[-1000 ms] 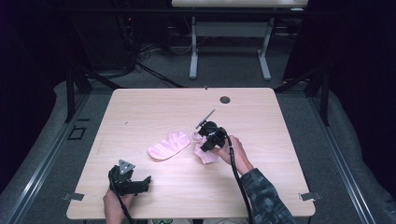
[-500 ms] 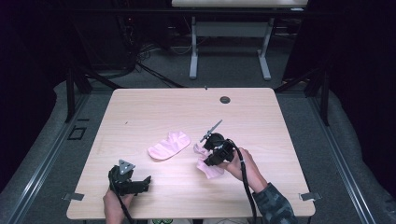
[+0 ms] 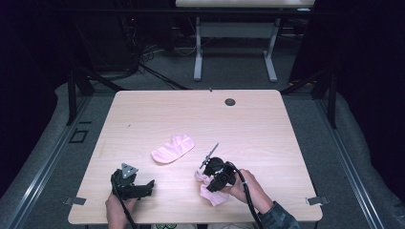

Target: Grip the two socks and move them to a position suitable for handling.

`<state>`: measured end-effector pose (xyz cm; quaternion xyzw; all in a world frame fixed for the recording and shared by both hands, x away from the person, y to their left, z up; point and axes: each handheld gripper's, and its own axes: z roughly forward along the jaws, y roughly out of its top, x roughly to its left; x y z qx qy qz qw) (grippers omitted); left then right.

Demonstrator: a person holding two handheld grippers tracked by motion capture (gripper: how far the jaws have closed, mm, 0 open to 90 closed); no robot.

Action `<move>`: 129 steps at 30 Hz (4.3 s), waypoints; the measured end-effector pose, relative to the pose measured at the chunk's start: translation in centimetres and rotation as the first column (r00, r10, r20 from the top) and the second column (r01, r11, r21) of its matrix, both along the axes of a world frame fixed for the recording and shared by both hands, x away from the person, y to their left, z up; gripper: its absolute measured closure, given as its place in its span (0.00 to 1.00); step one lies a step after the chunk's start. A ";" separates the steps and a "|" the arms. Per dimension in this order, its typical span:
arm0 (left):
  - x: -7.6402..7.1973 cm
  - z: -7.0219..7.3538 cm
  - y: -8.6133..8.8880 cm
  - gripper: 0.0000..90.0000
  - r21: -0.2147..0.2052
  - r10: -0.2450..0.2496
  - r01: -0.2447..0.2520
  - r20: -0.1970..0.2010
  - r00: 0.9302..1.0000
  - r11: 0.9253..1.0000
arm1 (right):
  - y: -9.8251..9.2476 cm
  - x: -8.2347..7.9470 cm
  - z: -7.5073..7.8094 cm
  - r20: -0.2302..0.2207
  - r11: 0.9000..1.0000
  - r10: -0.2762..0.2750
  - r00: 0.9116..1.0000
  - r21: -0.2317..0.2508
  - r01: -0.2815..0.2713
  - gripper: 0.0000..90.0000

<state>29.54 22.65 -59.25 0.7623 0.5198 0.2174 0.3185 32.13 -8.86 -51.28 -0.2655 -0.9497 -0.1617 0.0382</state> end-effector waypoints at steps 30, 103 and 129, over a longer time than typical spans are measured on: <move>0.0 0.0 0.0 0.00 0.001 -0.001 0.001 0.001 1.000 1.000 | -16.2 0.0 -2.8 0.220 0.853 -0.495 0.841 0.304 0.423 0.00; 12.3 8.5 -13.1 0.92 -0.090 -0.300 0.289 -0.144 0.943 0.953 | -20.7 -0.8 -7.5 0.354 0.796 -0.601 0.716 0.344 0.498 0.06; 11.0 5.3 -17.1 0.34 -0.100 -0.488 0.477 -0.183 0.854 0.873 | -20.7 -0.8 -7.5 0.351 0.794 -0.604 0.716 0.345 0.501 0.06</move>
